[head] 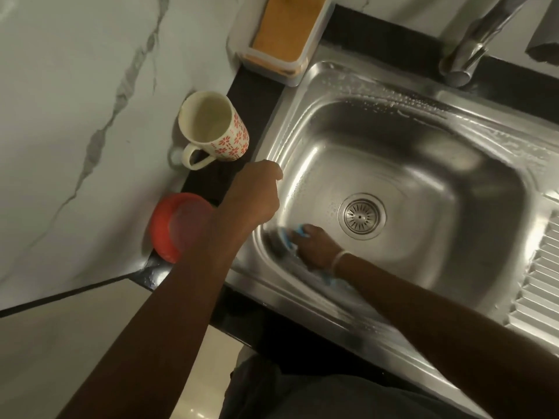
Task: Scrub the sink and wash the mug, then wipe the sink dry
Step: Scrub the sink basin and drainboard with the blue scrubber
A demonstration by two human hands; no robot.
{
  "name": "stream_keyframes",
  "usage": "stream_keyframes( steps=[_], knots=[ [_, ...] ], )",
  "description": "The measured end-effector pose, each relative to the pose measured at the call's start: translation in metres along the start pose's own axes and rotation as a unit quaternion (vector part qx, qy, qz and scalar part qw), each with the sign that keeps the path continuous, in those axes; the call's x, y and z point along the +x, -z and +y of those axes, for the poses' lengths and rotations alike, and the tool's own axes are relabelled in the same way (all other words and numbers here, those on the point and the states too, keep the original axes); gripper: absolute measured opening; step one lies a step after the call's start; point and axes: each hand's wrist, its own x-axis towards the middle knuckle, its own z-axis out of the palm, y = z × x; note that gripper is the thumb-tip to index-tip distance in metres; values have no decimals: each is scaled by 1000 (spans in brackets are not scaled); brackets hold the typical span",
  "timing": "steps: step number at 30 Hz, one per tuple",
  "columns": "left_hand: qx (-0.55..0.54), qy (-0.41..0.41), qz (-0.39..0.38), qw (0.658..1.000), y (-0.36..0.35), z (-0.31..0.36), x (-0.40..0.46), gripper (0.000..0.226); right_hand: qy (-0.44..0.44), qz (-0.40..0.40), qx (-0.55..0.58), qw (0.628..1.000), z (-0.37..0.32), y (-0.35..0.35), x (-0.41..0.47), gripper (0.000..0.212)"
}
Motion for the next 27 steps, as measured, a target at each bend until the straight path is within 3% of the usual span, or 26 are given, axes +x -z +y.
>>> stream_keyframes(
  steps=[2,4,6,8,10,13,16,17,20,24,25,27],
  knots=[
    [1,5,0,1000,0,1,-1,56,-59,53,55,995,-24,-25,24,36],
    [4,4,5,1000,0,4,1,52,-45,91,17,995,-40,-22,47,41],
    [15,-5,19,1000,-1,5,4,45,-35,116,246,962,-75,11,61,36],
    [15,-13,36,999,-3,4,6,42,-8,175,460,871,-102,52,80,31],
    [10,-17,50,999,-5,5,7,44,72,177,431,882,-116,70,87,27],
    [-5,-19,59,998,-7,1,7,45,-50,169,302,937,-86,42,88,28],
    [-23,-1,60,998,-9,-1,9,50,-66,-2,134,989,-34,-12,46,20],
    [-24,5,58,998,-9,0,9,51,-69,-2,88,994,-21,-22,42,21],
    [-17,9,58,998,-8,5,10,49,-71,27,220,973,-48,-6,42,24],
    [-6,2,68,998,-6,10,12,46,-63,140,464,872,-116,67,81,33],
    [-7,5,69,998,-6,11,12,46,-60,159,471,866,-122,74,83,31],
    [-7,5,72,997,-6,12,13,44,-54,168,424,889,-105,60,83,28]
  ],
)
